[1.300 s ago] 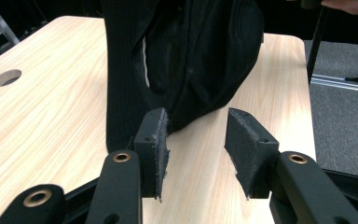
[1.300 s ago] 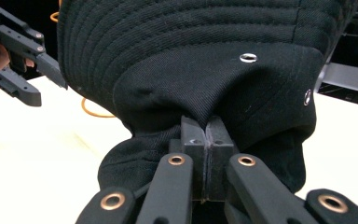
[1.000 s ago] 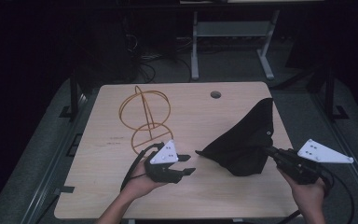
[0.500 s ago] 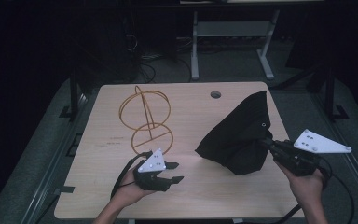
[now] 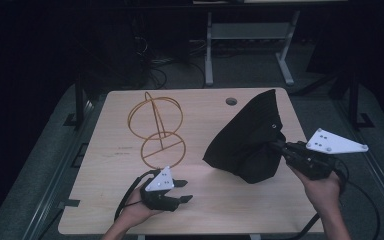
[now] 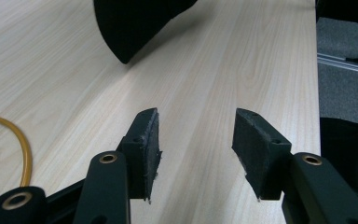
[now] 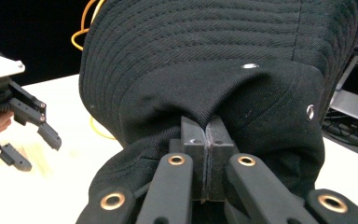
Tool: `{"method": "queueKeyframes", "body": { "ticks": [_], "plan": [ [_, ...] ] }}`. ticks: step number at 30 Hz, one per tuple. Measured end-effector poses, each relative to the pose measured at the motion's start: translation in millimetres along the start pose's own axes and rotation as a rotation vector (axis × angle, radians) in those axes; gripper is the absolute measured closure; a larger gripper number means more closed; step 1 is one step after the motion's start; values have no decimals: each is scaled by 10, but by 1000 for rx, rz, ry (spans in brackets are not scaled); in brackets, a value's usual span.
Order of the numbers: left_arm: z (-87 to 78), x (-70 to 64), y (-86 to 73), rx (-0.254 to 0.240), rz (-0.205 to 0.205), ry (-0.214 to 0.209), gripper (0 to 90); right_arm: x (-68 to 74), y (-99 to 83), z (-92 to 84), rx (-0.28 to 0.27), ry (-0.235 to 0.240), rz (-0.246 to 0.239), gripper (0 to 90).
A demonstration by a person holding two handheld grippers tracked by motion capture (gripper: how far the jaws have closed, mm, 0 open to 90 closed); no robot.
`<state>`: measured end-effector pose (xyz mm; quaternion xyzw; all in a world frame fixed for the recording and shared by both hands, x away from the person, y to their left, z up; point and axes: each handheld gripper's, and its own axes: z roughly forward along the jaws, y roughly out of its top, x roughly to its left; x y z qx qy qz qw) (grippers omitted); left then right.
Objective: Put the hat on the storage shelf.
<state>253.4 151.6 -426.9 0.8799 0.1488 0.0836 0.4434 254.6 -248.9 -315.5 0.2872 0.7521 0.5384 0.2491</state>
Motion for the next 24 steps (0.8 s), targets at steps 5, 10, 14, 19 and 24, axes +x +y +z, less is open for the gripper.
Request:
{"method": "queueKeyframes", "body": {
  "ticks": [5,10,14,19,24],
  "plan": [
    [-15,13,-27,-11,-12,-2,491,10,83,28,-6,10,-3,897],
    [-13,12,-44,-25,-25,0,469,29,210,80,-11,26,-11,896],
    [-13,4,-48,-29,-25,0,454,38,272,110,-15,32,-15,896],
    [-8,-2,-57,-21,-15,1,448,57,411,196,-24,49,-25,897],
    [-1,-5,-60,-20,-14,1,446,65,513,271,-35,68,-30,897]
  ]
}}
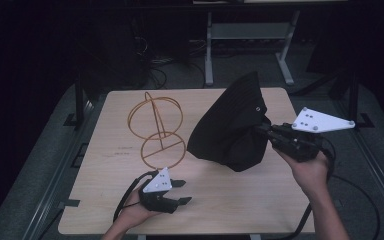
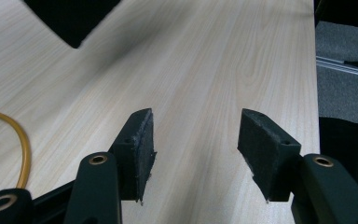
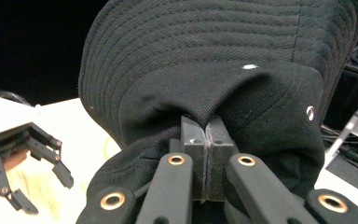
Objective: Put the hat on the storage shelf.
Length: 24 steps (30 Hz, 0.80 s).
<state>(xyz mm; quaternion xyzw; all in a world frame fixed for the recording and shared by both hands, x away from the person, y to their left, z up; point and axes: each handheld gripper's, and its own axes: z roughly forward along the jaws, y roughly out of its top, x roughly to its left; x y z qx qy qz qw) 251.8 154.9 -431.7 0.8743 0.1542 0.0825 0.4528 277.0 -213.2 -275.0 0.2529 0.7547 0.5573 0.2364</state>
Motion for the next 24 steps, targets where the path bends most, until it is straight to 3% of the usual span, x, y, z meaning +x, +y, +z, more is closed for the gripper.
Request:
{"method": "queueKeyframes", "body": {
  "ticks": [15,24],
  "plan": [
    [-11,-12,-19,5,6,1,439,87,453,369,-28,80,-41,896],
    [-13,-7,-25,2,9,1,438,107,627,544,-34,105,-46,896]
  ]
}}
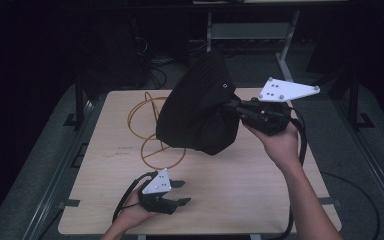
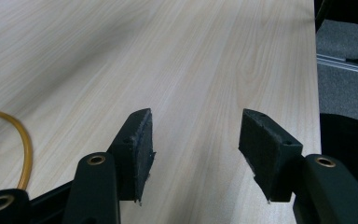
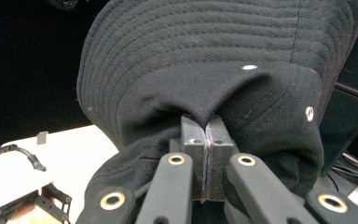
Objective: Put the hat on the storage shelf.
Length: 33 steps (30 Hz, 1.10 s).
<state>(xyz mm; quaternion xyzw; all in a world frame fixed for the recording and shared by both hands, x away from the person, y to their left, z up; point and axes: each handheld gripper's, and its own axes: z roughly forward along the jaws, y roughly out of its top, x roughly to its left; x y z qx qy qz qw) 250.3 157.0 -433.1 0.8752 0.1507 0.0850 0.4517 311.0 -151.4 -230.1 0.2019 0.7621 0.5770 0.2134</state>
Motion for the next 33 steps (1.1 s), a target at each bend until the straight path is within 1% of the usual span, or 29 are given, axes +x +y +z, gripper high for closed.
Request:
{"method": "queueKeyframes", "body": {
  "ticks": [6,7,9,14,16,18,20,21,23,25,28,29,30,32,33],
  "plan": [
    [2,-3,-7,0,-2,-2,438,-16,78,122,-7,17,1,896],
    [2,-7,-8,1,-10,-6,438,-16,88,134,-8,19,2,896],
    [5,-3,-11,-2,-11,-6,438,-22,135,187,-9,22,-1,896],
    [0,6,-13,4,-2,-6,438,-19,207,262,-14,30,-7,896],
    [-1,7,-11,3,1,-2,438,-21,259,318,-15,33,-8,896],
    [0,1,-11,2,-4,-4,438,-22,309,366,-14,35,-13,896],
    [-3,3,-9,3,-2,-6,438,-20,334,387,-13,37,-12,896],
    [-5,4,-7,-1,-5,-5,438,-17,388,429,-10,42,-15,896],
    [-5,5,-7,-6,-7,-4,438,-17,414,450,-9,45,-17,896],
    [-13,9,-8,-2,-9,-4,437,-19,484,520,-11,48,-26,896],
    [-15,13,-7,-2,-5,-5,437,-19,526,567,-10,52,-27,896],
    [-19,19,-7,-1,-3,-1,438,-21,564,612,-7,54,-32,896],
    [-19,19,-7,-1,-3,-1,437,-21,564,612,-7,54,-32,896],
    [-19,27,-6,-4,-4,1,437,-29,596,655,-5,65,-30,896],
    [-18,31,-5,-6,2,1,437,-43,626,702,3,65,-33,896]
  ]
}}
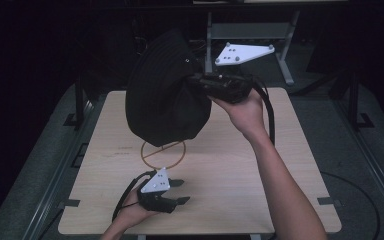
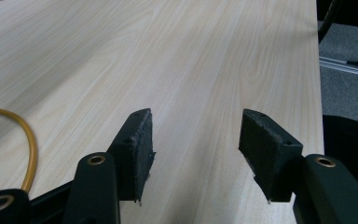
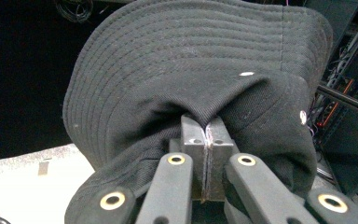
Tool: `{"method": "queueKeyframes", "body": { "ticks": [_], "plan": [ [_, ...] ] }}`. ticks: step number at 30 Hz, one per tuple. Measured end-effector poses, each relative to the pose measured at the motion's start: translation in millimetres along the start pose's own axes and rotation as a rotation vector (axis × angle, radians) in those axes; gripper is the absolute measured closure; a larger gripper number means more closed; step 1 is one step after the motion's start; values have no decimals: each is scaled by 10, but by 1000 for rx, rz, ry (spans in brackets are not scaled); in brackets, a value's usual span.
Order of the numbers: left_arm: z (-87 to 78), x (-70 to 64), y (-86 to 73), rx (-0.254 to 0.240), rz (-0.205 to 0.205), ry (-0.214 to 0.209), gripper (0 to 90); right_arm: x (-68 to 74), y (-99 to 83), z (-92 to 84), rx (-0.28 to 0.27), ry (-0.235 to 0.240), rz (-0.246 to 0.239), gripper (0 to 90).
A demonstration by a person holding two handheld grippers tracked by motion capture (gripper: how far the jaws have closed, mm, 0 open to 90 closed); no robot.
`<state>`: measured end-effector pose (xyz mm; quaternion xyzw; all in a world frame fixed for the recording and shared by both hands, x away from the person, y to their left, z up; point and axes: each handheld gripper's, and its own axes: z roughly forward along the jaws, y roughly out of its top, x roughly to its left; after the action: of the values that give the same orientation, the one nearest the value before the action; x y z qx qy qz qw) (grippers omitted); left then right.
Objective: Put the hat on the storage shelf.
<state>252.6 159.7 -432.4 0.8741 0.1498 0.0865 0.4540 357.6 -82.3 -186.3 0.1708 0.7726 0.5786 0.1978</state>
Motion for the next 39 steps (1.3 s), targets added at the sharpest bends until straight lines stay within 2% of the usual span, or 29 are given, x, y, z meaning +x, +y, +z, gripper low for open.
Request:
{"method": "queueKeyframes", "body": {
  "ticks": [9,13,18,28,39],
  "plan": [
    [12,-2,10,4,0,-5,436,-48,113,165,20,16,5,896],
    [17,6,11,4,1,-7,435,-84,185,301,45,46,14,895],
    [24,1,13,7,7,-19,435,-91,242,429,55,51,8,895],
    [31,-12,22,13,7,-25,434,-131,289,668,67,71,24,895],
    [37,-15,33,13,14,-27,433,-164,290,836,71,80,40,895]
  ]
}}
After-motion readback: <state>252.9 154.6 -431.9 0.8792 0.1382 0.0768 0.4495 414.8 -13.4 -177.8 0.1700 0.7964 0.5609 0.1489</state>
